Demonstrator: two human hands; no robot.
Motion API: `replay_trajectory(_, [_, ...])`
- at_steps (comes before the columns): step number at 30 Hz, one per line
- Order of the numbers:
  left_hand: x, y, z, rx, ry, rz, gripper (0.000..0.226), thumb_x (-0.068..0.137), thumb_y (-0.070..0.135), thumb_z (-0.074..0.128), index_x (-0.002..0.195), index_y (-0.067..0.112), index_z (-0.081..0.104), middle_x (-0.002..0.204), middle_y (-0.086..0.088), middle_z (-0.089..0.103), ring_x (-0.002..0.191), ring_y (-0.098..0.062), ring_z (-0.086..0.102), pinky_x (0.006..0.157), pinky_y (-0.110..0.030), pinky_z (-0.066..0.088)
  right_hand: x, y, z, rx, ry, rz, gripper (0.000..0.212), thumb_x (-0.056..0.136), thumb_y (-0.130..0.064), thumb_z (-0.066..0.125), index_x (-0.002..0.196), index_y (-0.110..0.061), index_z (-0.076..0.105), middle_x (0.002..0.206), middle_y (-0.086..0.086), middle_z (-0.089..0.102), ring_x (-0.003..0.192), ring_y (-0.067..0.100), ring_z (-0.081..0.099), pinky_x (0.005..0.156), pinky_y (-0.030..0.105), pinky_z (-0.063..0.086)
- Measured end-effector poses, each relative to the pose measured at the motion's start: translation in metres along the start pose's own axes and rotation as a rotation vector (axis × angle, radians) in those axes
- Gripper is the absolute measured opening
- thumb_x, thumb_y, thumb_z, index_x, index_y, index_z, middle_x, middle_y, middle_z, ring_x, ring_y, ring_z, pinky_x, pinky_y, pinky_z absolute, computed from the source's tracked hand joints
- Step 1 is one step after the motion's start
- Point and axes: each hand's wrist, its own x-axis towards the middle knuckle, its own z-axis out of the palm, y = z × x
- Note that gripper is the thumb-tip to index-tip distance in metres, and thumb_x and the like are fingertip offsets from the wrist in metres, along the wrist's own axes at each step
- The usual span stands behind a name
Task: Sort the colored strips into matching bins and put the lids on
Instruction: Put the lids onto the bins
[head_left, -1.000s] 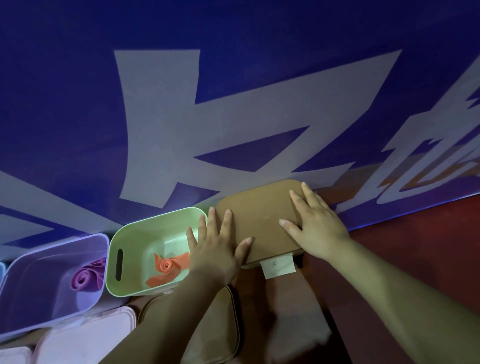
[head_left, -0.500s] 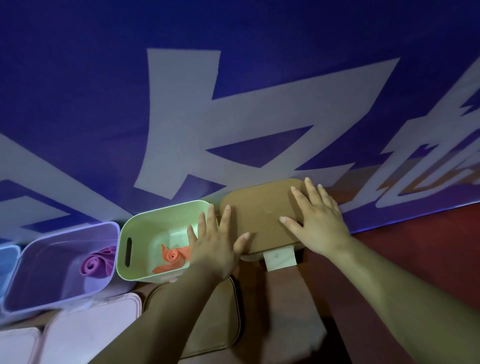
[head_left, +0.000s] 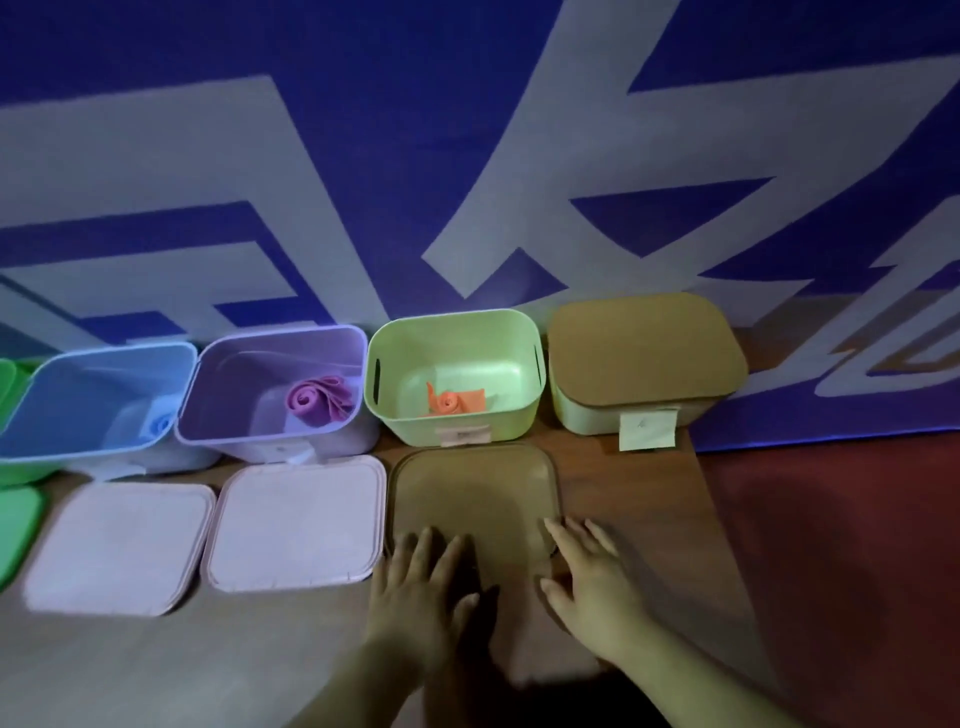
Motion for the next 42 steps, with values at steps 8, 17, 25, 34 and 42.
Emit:
replay_trajectory(8, [-0.004,-0.026,0.017,0.008,0.0,0.147,0.079,0.085,0.074,0.028,0.153,0.046,-0.001,0.164,-0.001,-0.014,0.151,-0.033,-0.013,0.115,-0.049,-0.011,-0.006,-0.033,0.025,0.63,0.153,0.231,0.073,0.08,-0.022,0.075,0.139,-0.046,0.039,0.134,-0.016,0.057,0.126,0.008,0.056,0.105,0.033,0.047])
replay_trajectory(17, [-0.03,-0.052,0.019,-0.115,0.069,0.275,0.085,0.084,0.069,0.036,0.154,0.042,-0.003,0.165,0.011,0.004,0.153,-0.023,0.002,0.121,-0.036,-0.002,-0.039,-0.049,0.003,0.257,0.374,-0.088,0.064,0.076,-0.009,0.081,0.133,-0.028,0.059,0.149,-0.021,0.04,0.08,-0.002,0.06,0.079,0.005,0.046])
replay_trajectory(25, [-0.039,-0.061,0.02,-0.189,0.102,0.245,0.071,0.094,0.05,0.044,0.155,0.04,0.009,0.165,0.011,0.012,0.152,-0.021,0.014,0.122,-0.036,0.009,-0.043,-0.055,-0.006,-0.235,0.416,-0.382,0.062,0.063,-0.015,0.089,0.12,-0.024,0.067,0.104,-0.007,0.072,0.088,0.018,0.071,0.073,0.027,0.058])
replay_trajectory(34, [-0.047,-0.069,-0.025,-0.401,0.385,0.312,0.065,0.086,0.054,0.053,0.146,0.036,0.037,0.127,0.006,0.061,0.116,-0.02,0.056,0.101,-0.038,0.045,-0.067,-0.099,-0.064,-0.019,0.534,-0.429,0.037,0.079,-0.026,0.081,0.115,-0.029,0.072,0.105,-0.015,0.071,0.101,0.003,0.063,0.098,0.025,0.048])
replay_trajectory(42, [-0.044,-0.049,-0.103,-0.474,0.565,0.424,0.079,0.085,0.073,0.051,0.151,0.037,0.028,0.149,0.001,0.037,0.138,-0.02,0.035,0.115,-0.038,0.033,-0.043,-0.145,-0.112,1.067,0.58,-0.003,0.027,0.083,0.0,0.073,0.095,-0.024,0.071,0.084,-0.003,0.071,0.072,0.0,0.067,0.063,0.006,0.049])
